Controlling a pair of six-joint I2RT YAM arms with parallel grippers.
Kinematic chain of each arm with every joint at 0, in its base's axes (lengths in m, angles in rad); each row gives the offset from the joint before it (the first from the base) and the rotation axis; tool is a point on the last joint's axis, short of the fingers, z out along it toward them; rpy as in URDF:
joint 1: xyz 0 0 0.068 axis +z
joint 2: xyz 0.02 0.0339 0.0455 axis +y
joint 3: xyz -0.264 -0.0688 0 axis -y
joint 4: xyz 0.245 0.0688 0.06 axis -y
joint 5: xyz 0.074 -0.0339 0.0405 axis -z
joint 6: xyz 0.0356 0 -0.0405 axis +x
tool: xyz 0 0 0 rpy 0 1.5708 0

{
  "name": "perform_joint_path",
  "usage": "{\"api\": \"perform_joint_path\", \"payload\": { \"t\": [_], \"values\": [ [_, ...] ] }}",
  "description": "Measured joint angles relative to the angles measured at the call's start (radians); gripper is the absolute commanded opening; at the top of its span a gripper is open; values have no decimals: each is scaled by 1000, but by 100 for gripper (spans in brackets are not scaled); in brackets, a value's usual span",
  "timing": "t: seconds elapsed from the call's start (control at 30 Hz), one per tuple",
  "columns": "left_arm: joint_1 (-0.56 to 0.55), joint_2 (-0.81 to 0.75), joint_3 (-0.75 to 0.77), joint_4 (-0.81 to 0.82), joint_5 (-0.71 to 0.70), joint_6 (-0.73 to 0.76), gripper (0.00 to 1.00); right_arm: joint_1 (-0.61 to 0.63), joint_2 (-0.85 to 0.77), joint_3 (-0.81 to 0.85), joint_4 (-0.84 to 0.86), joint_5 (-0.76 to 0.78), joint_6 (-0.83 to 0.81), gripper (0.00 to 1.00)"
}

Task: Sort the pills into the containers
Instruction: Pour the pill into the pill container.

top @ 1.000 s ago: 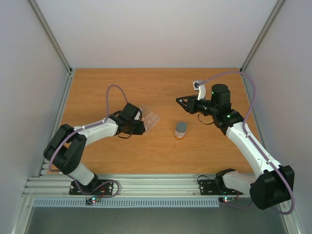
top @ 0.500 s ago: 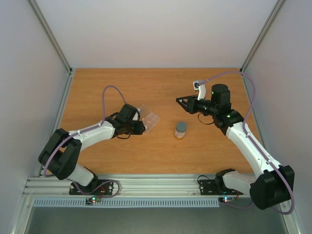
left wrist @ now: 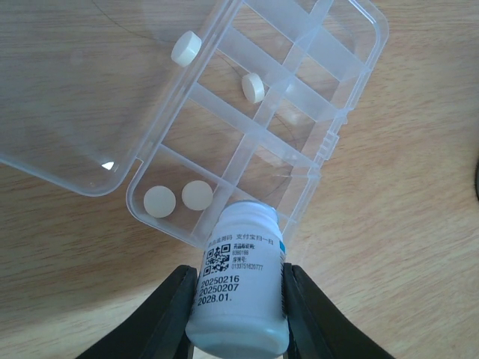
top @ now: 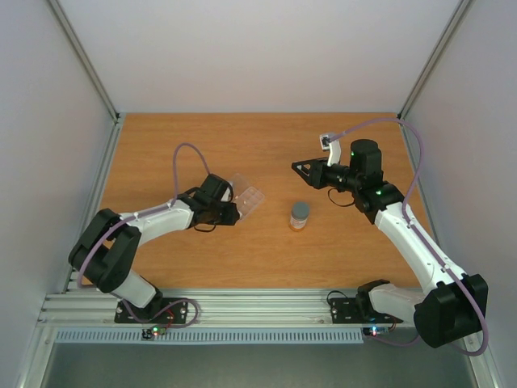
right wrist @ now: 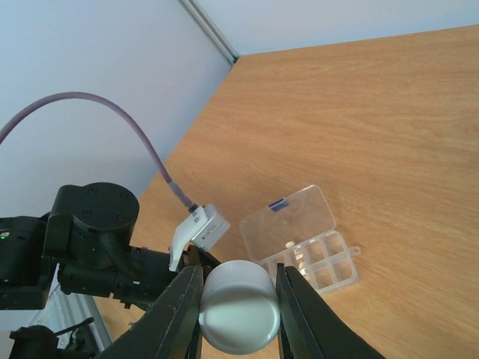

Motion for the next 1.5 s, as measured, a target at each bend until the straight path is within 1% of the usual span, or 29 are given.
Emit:
{"api": "perform_joint_path", "payload": {
  "t": [0.3,0.6,0.87,1.1,1.27,1.5],
  "values": [
    [0,-16,-3,2,-10,-1,0,0,0,0,-1,0,0,20],
    [0,-127,-92,87,18,-27,0,0,0,0,-1,0,0,20],
    [0,-194,-120,158,59,-50,0,0,0,0,-1,0,0,20],
    [1,-282,-161,238,132,-84,0,0,-6,0,-2,-28,1,20],
    [8,-361,-179,301,211,-116,0,0,-23,21,-10,-60,5,20],
    [16,-430,-179,409,341,-159,0,0,-78,62,-18,-124,6,21]
  ]
}}
